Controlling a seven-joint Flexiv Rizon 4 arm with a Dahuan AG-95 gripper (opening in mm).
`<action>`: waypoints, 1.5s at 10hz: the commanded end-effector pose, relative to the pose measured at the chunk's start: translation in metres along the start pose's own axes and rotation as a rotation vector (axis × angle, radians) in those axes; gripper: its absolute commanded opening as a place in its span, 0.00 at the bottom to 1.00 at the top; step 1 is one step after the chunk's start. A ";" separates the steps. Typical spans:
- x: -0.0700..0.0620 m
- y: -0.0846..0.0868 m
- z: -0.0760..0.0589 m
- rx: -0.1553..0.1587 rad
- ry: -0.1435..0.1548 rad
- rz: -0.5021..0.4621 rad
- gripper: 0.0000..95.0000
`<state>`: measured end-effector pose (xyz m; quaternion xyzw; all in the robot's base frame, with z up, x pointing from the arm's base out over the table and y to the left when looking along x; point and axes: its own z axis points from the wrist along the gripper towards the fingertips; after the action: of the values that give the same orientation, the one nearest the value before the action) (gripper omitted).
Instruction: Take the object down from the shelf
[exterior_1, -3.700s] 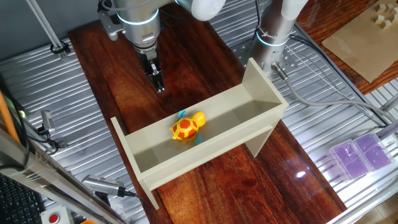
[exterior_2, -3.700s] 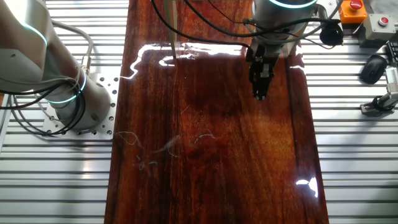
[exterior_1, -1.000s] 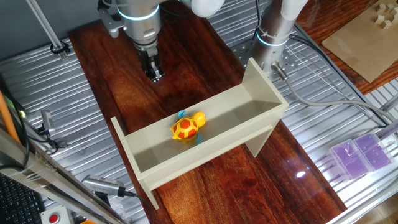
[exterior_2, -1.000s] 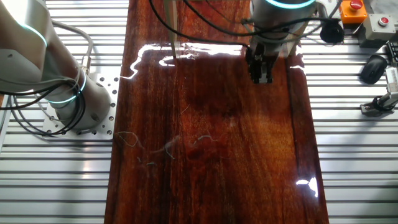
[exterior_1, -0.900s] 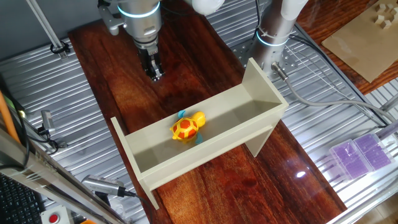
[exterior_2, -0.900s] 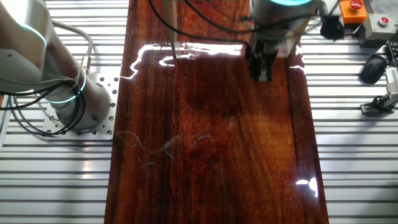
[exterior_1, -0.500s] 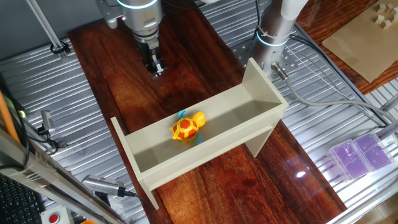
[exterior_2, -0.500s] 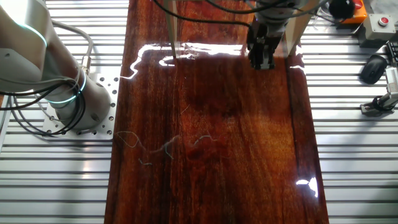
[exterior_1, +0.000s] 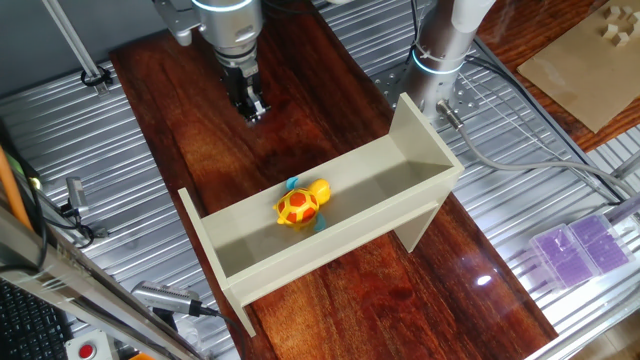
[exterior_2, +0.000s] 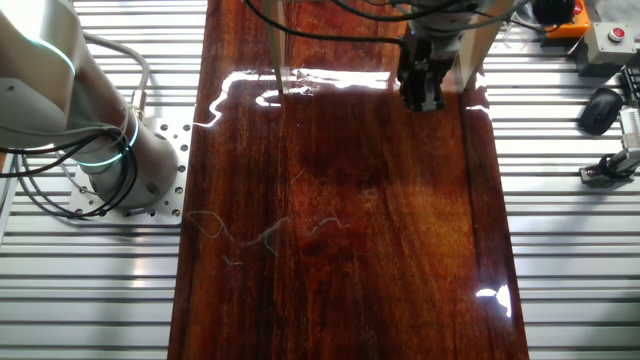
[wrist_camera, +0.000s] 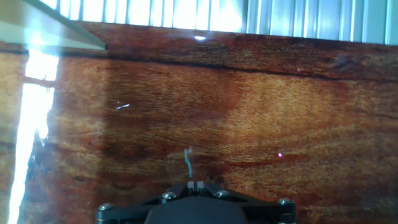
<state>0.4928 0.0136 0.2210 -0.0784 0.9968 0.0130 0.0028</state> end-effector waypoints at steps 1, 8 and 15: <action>-0.001 0.000 0.000 0.002 0.003 -0.046 0.00; 0.006 0.034 -0.063 0.014 0.038 -0.031 0.00; 0.010 0.049 -0.082 -0.006 0.025 -0.161 0.00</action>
<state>0.4760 0.0591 0.3048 -0.1345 0.9908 0.0096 -0.0117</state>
